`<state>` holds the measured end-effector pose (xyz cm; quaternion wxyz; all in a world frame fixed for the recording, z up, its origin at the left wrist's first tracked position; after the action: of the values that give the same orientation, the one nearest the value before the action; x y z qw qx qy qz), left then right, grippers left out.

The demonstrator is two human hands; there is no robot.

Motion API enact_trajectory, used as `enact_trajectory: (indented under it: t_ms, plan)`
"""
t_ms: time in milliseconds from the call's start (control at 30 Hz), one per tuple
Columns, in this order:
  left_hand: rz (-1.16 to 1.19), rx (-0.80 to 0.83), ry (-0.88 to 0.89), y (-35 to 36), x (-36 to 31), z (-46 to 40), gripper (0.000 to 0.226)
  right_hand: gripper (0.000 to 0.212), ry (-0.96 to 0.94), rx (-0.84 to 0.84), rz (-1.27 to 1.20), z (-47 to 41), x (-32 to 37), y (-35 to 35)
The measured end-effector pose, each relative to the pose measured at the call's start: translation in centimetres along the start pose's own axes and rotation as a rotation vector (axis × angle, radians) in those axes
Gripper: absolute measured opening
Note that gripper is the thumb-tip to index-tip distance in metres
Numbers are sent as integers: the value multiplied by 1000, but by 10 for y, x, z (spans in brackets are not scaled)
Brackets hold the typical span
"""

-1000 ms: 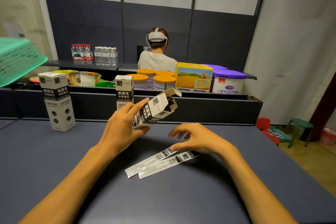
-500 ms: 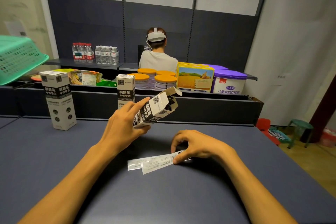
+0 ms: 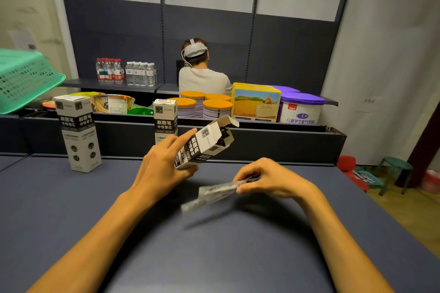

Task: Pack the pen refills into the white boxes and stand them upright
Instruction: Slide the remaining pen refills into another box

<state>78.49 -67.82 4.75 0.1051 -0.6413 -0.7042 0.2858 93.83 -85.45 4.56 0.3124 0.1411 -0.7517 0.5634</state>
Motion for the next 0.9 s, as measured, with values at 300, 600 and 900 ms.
enact_trajectory:
  t_ms: [300, 600, 900]
  plan:
    - [-4, -8, -1, 0, 0, -1, 92, 17, -93, -459, -254, 28, 0, -69]
    - [-4, -13, -1, 0, 1, -1, 92, 20, -110, -667, 16, 30, -2, -90]
    - [-59, 0, 54, 1, -2, -1, 91, 20, -348, -780, 673, 21, 43, -86]
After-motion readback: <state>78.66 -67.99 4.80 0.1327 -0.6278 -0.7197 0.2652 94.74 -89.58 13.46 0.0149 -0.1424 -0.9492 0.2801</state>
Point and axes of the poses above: each hand's wrist, its own z-axis away from the middle knuckle, its own y-axis out of the palm, x = y × z, the point moved 5 cm from there along -z, towards the middle knuckle, and after that the axes turned 8 degrees about -x, right-handed, at the moved point
